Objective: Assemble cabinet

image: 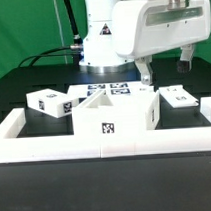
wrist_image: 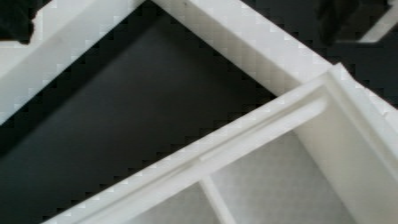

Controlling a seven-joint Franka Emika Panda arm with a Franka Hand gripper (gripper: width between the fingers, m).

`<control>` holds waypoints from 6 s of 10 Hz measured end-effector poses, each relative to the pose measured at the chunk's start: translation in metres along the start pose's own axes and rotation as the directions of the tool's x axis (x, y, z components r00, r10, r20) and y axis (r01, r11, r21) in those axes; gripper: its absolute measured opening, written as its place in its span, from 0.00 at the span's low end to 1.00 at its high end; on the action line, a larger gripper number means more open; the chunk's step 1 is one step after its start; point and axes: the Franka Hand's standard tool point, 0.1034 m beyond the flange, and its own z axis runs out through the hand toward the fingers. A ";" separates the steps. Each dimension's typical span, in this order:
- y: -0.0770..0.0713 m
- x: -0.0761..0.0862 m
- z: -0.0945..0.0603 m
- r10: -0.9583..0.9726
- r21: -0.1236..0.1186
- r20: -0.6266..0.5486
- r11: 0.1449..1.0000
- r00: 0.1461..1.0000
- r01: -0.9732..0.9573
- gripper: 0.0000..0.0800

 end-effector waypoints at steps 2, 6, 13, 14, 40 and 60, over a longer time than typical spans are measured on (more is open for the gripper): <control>0.000 0.000 0.000 0.000 0.000 0.000 1.000 1.000 0.000 1.00; 0.000 0.000 0.000 0.000 0.000 0.000 1.000 1.000 0.000 1.00; -0.001 -0.011 0.005 -0.085 -0.016 -0.019 0.996 0.996 0.085 1.00; -0.009 -0.025 0.010 -0.159 -0.015 -0.016 0.987 0.987 0.159 1.00; -0.041 -0.083 0.068 -0.422 0.028 0.005 0.906 0.906 0.422 0.49; -0.051 -0.067 0.069 -0.708 0.022 0.024 0.706 0.706 0.708 0.04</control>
Offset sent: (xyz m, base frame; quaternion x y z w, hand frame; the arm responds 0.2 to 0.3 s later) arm 0.0000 0.0000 0.0000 0.0000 0.0000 0.0000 1.0000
